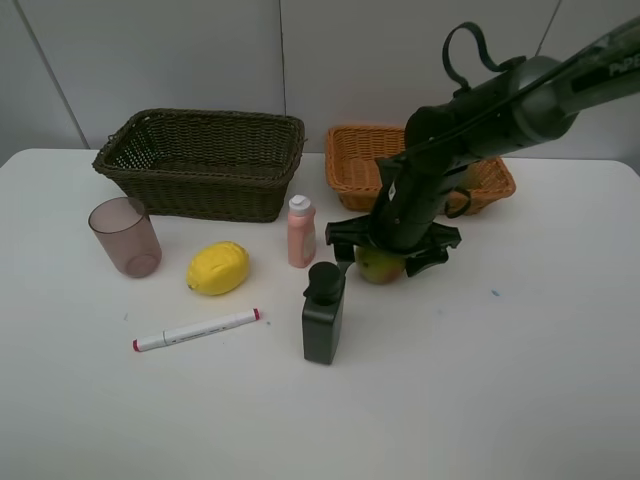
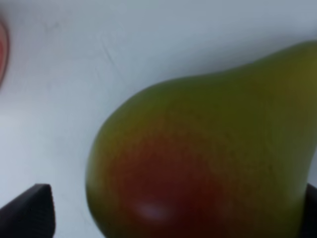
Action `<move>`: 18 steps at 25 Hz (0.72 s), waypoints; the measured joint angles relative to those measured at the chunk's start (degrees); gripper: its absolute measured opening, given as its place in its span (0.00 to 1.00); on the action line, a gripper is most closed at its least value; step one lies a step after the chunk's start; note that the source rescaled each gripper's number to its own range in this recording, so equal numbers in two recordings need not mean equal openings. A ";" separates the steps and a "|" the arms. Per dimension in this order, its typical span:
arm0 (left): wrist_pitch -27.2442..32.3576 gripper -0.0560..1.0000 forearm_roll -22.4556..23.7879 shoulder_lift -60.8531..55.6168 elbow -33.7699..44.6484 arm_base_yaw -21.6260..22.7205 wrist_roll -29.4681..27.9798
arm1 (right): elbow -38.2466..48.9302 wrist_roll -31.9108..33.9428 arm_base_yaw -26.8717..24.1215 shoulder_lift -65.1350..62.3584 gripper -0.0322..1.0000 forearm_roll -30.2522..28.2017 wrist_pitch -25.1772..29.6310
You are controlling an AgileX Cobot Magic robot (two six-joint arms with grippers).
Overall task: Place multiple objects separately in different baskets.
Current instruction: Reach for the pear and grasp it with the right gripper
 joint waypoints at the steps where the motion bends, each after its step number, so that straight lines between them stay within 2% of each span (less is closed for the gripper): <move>1: 0.00 0.97 0.00 0.00 0.00 0.00 0.00 | 0.00 0.00 -0.27 0.00 1.00 0.12 -0.21; 8: 0.00 0.97 0.00 0.00 0.00 0.00 0.00 | 0.00 0.00 -1.86 0.00 0.98 0.19 -0.79; 10: 0.00 0.97 0.00 0.00 0.00 0.00 0.00 | 0.00 0.00 -1.86 0.00 0.90 0.19 -0.79; 12: 0.00 0.97 0.00 0.00 0.00 0.00 0.00 | 0.00 0.06 -1.86 0.00 0.71 0.19 -0.89; 13: 0.00 0.97 0.00 0.00 0.00 0.00 0.00 | 0.00 0.06 -1.86 0.00 0.66 0.42 -0.89; 18: 0.00 0.97 0.00 0.00 0.00 0.00 0.00 | 0.00 0.06 -1.86 0.00 0.66 1.21 -0.27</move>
